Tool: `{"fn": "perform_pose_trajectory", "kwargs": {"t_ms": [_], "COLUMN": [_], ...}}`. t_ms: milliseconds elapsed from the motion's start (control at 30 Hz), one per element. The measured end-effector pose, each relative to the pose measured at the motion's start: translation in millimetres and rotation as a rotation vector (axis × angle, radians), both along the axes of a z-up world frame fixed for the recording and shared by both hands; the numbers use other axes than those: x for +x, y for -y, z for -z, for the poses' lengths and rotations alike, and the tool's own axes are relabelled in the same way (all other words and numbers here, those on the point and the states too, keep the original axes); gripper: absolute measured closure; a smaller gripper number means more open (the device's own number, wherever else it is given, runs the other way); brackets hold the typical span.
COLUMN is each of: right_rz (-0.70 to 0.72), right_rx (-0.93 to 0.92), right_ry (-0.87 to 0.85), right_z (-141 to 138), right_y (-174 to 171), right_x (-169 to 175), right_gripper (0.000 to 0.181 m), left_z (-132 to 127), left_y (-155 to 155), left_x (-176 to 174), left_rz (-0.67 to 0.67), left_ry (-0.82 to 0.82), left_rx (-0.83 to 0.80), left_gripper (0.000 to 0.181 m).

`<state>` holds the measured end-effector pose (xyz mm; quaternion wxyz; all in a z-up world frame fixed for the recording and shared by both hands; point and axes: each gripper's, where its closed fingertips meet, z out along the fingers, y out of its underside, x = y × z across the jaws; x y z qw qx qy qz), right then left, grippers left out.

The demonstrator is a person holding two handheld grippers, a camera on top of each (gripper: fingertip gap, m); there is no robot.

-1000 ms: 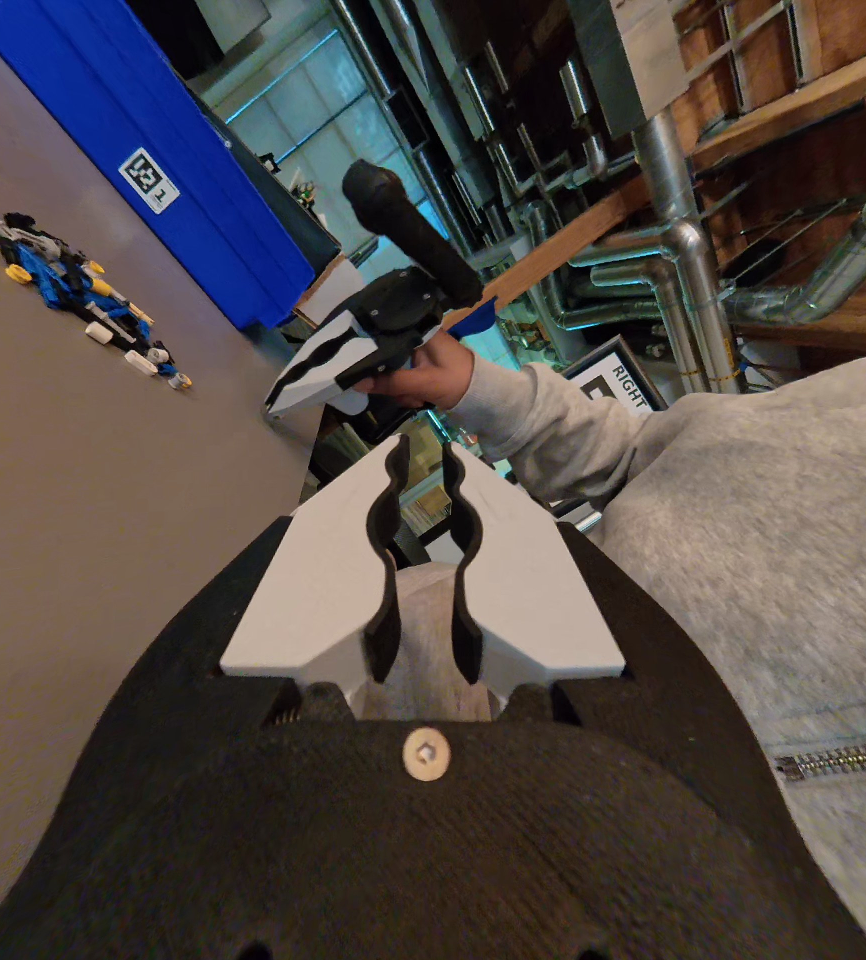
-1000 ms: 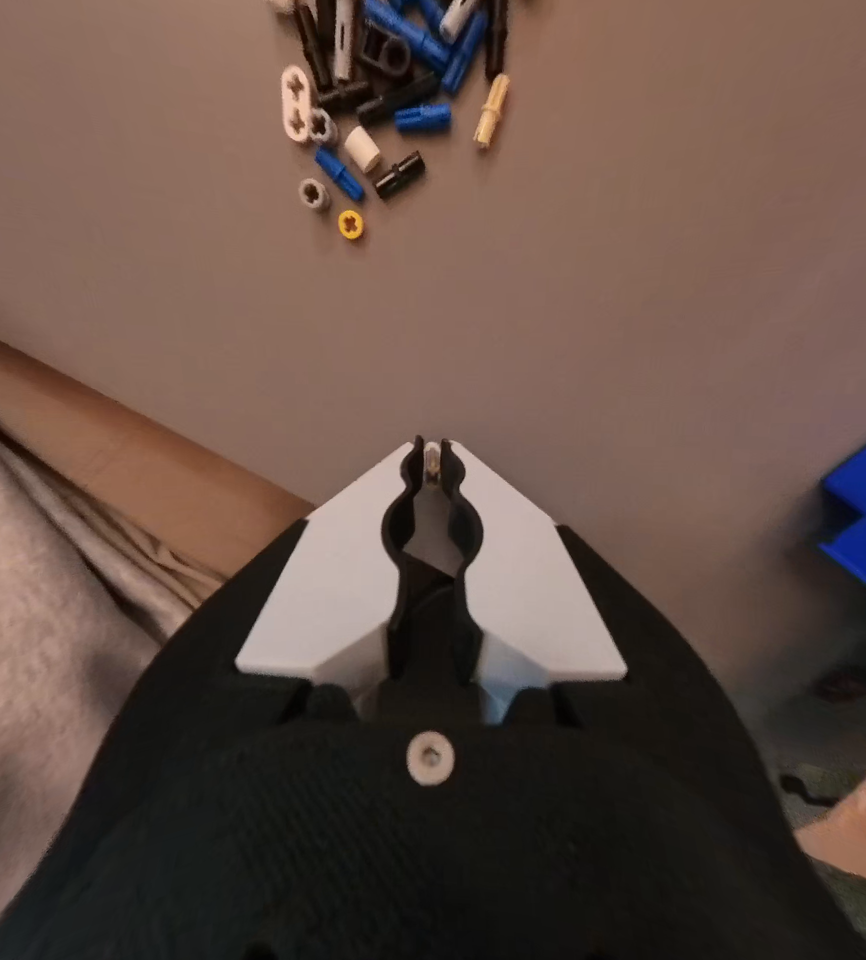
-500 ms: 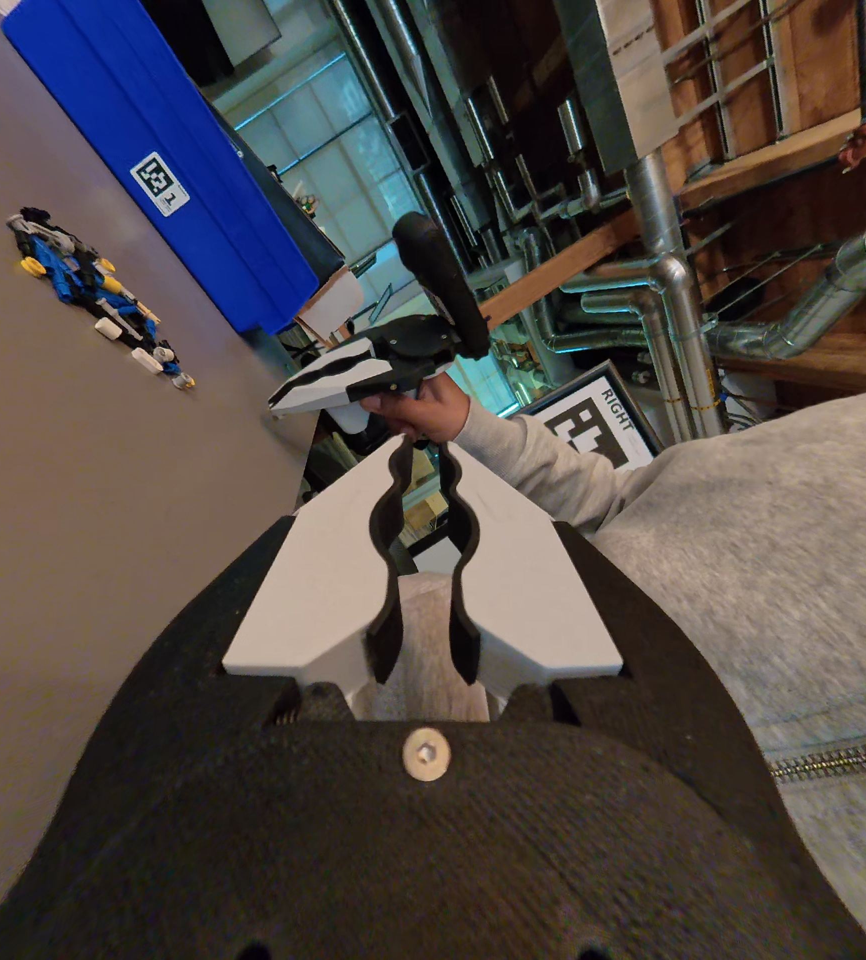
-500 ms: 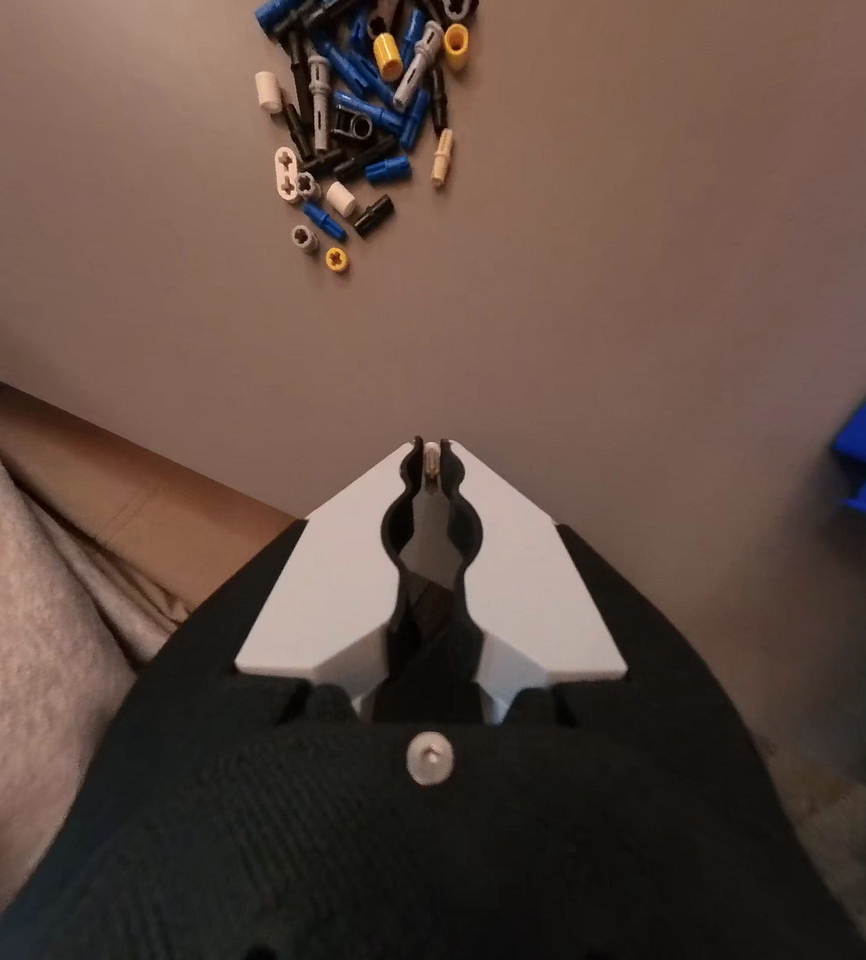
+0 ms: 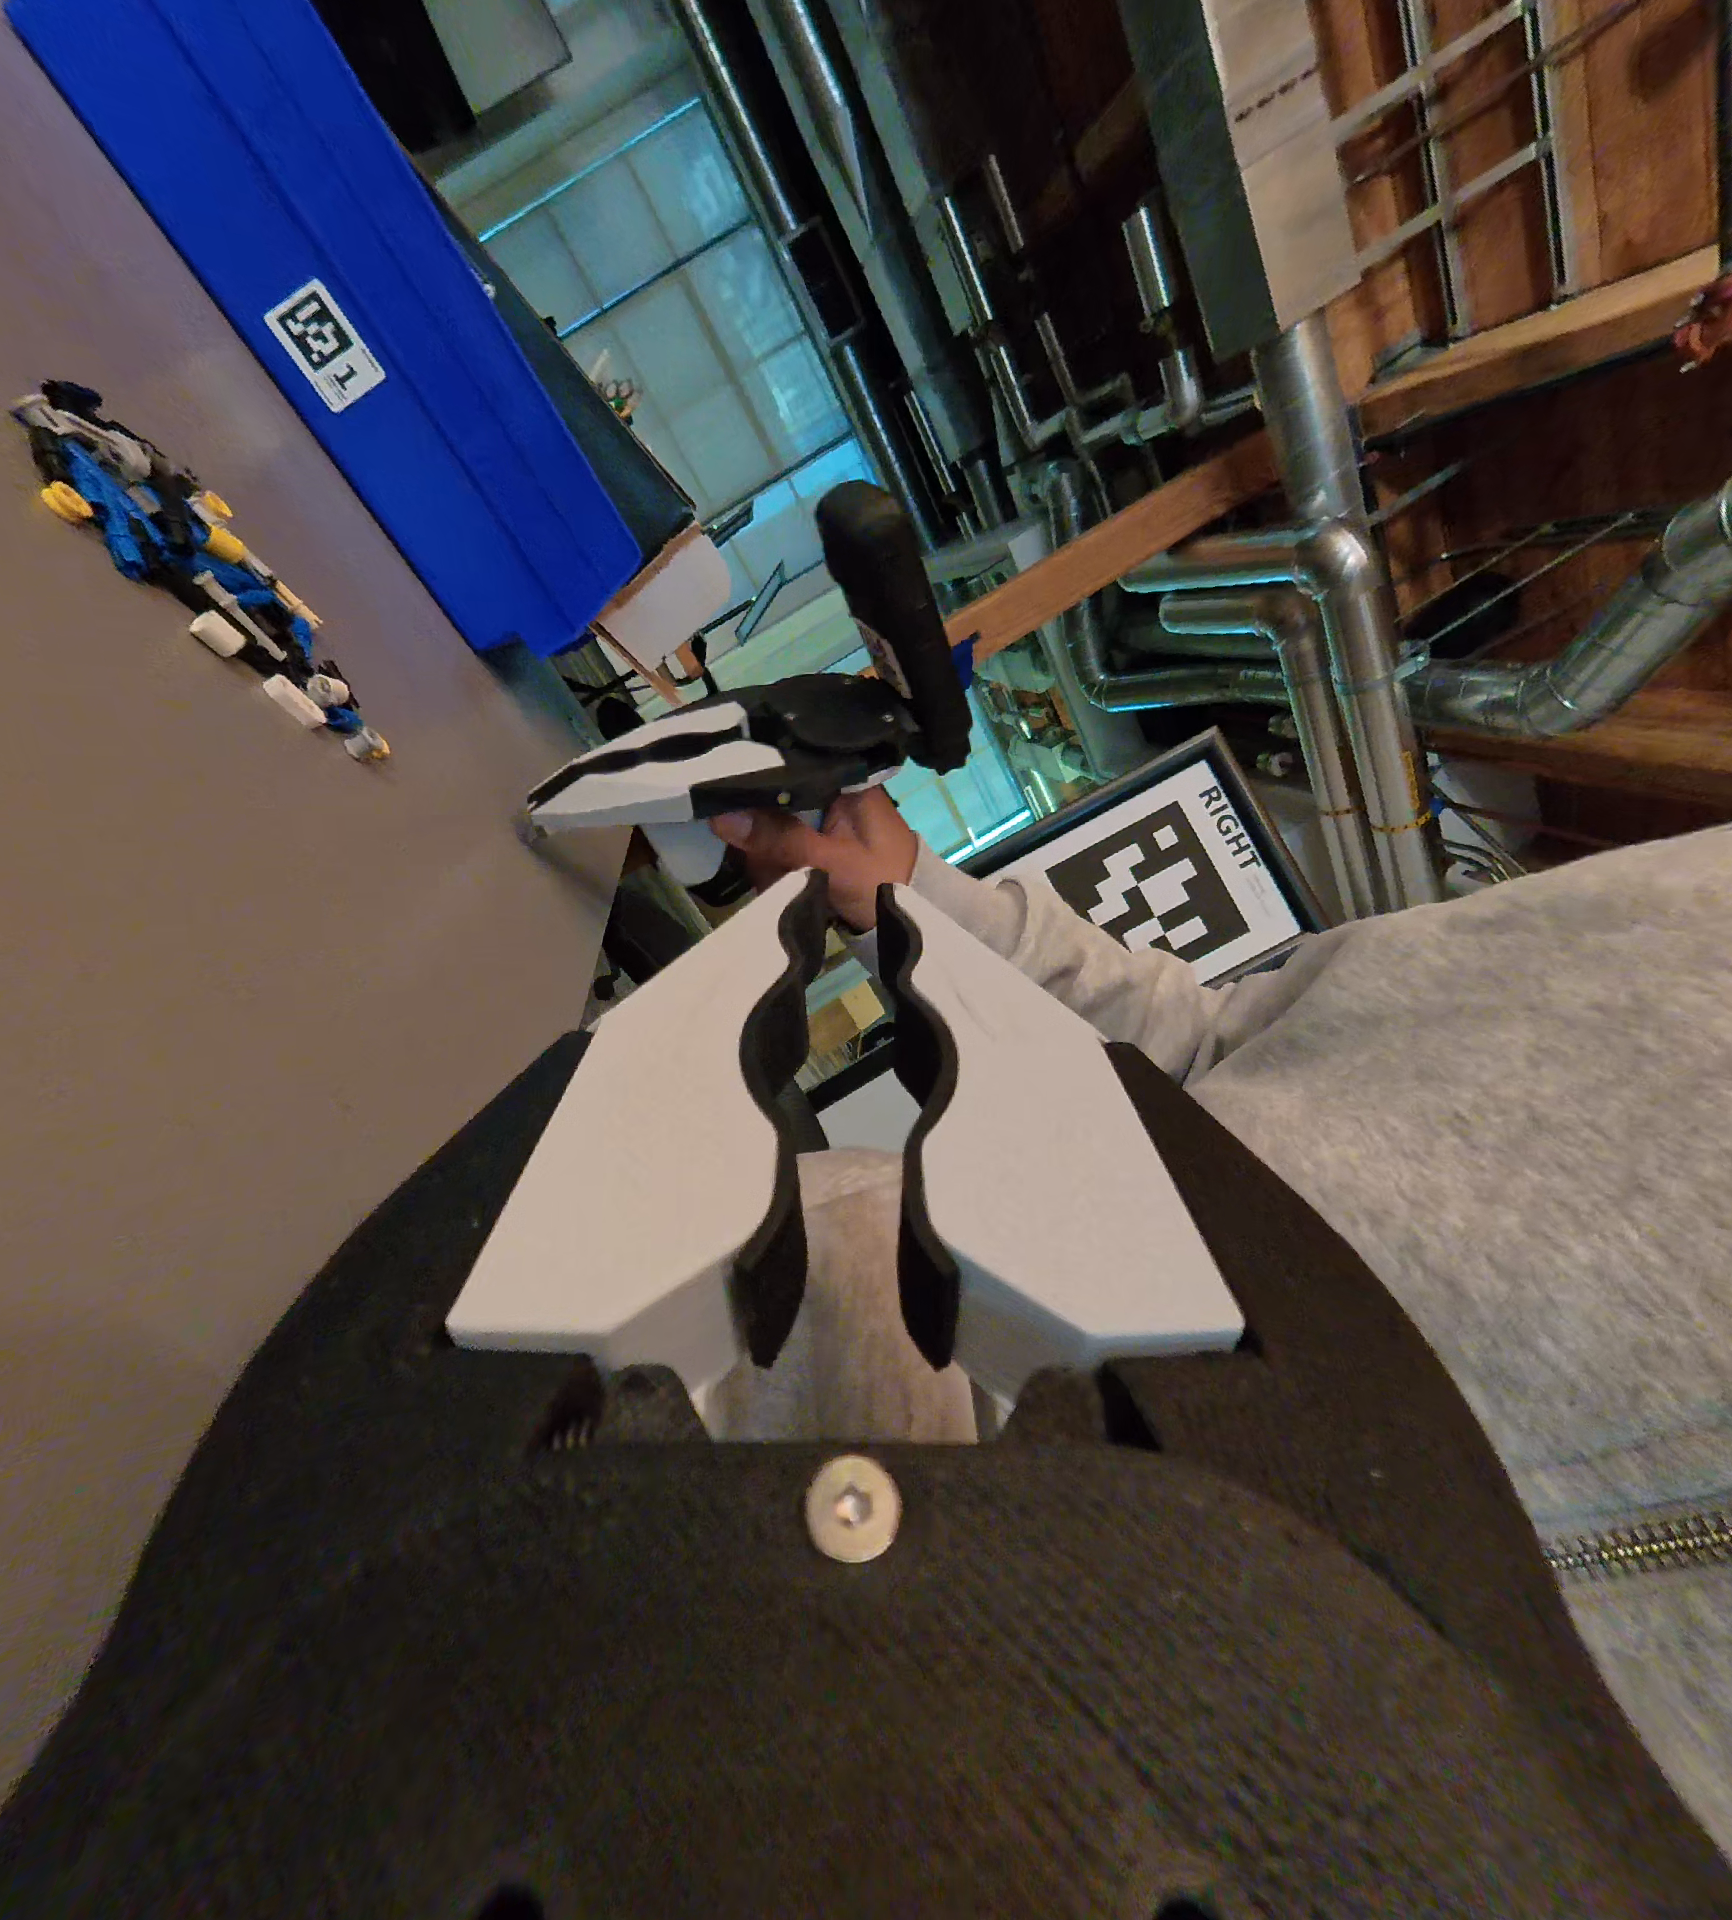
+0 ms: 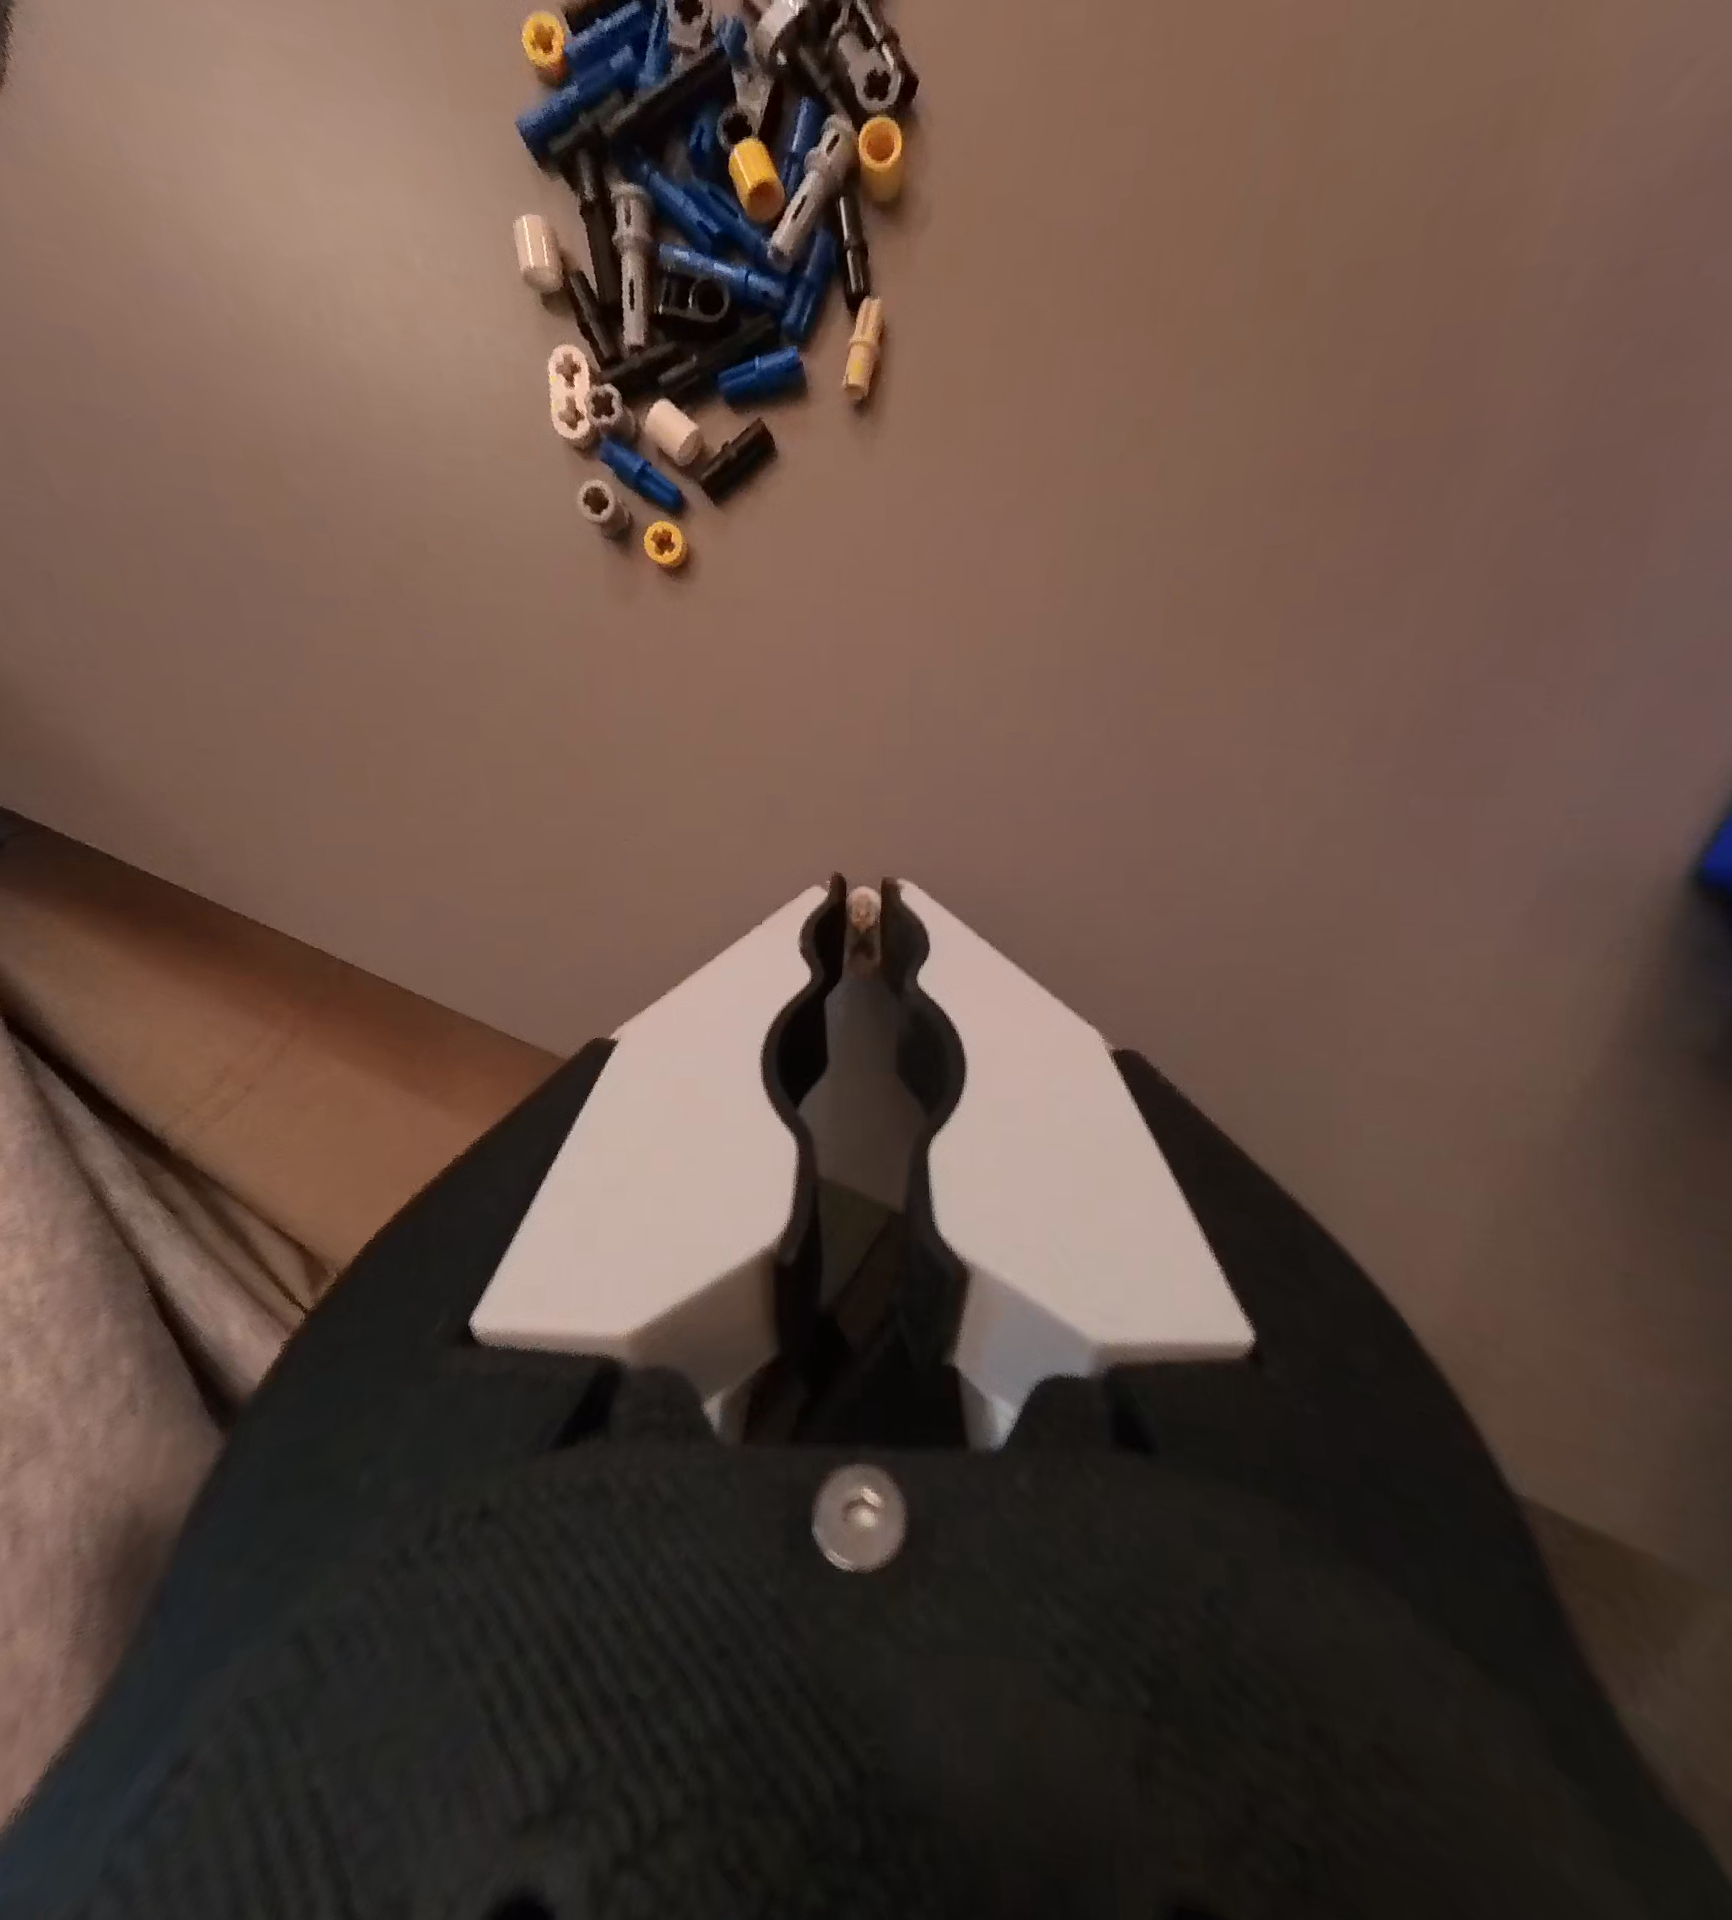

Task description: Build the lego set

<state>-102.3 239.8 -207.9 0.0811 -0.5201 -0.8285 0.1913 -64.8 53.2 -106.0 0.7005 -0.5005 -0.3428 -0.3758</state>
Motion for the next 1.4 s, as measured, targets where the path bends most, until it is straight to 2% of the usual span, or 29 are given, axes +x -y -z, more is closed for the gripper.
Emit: {"fn": "perform_pose_trajectory", "kwargs": {"t_ms": [33, 233, 267, 300, 633, 833, 1067, 1267, 1400], "right_rz": [0.001, -0.007, -0.011, -0.012, -0.008, -0.091, -0.256, -0.266, -0.262], "right_rx": [-0.008, -0.049, -0.045, -0.041, -0.037, 0.052, 0.272, 0.229, 0.189], "right_ry": [-0.001, 0.014, 0.018, 0.024, 0.024, 0.069, 0.080, 0.099, 0.076], "right_z": [-1, 7, 7, 6, -18, -8, -2, 8, 10], "right_y": [1, 9, 9, 8, 2, 13, 16, 18, 21], "right_x": [0, 1, 1, 1, 2, 10, 15, 17, 13], "right_gripper": [0.176, 0.176, 0.175, 0.164, 0.154, 0.152, 0.153, 0.148, 0.159], "left_z": [0, 1, 1, 1, 1, 2, 3, 3, 3], "left_y": [0, -2, -2, -2, -3, -3, -2, -2, -4], "left_x": [0, 1, 1, 1, 2, 2, 1, 2, 4], "left_rz": [-0.001, 0.008, 0.009, 0.009, 0.012, 0.014, 0.014, 0.019, 0.023], "left_ry": [0.001, 0.004, 0.006, 0.006, 0.012, 0.018, 0.020, 0.023, 0.012], "left_rx": [0.002, -0.001, 0.000, -0.001, 0.000, -0.001, -0.002, -0.002, -0.011], "left_gripper": [0.175, 0.175, 0.175, 0.175, 0.176, 0.176, 0.177, 0.177, 0.175]}}
